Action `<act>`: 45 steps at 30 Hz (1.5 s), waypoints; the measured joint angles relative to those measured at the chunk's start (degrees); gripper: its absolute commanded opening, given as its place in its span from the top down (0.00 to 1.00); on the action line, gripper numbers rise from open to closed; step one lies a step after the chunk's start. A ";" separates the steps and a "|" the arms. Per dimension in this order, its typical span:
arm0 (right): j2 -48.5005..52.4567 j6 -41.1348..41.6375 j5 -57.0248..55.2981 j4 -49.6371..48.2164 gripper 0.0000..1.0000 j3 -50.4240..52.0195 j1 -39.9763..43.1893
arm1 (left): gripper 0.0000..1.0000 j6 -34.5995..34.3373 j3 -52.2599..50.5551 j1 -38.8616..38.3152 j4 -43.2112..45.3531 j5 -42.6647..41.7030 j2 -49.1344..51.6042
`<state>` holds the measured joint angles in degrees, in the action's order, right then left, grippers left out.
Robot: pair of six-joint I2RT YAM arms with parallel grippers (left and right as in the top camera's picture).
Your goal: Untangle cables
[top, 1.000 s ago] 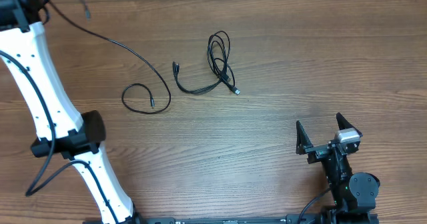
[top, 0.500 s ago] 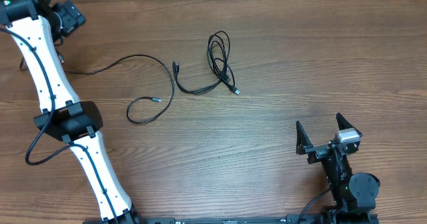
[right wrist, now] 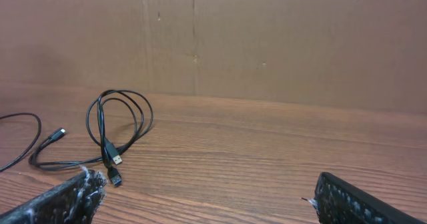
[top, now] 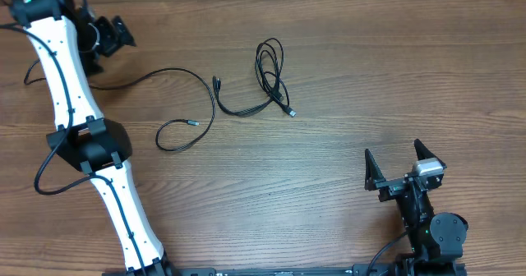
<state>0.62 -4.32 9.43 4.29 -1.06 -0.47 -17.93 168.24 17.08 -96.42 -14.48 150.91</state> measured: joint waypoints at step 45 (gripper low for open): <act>0.00 0.04 0.02 0.02 0.00 0.00 0.00 | 0.77 -19.23 -29.44 -12.17 23.43 14.40 -0.17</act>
<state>0.62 -4.27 9.45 4.32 -1.06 -0.47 -37.17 138.80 4.91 -72.99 -0.08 150.74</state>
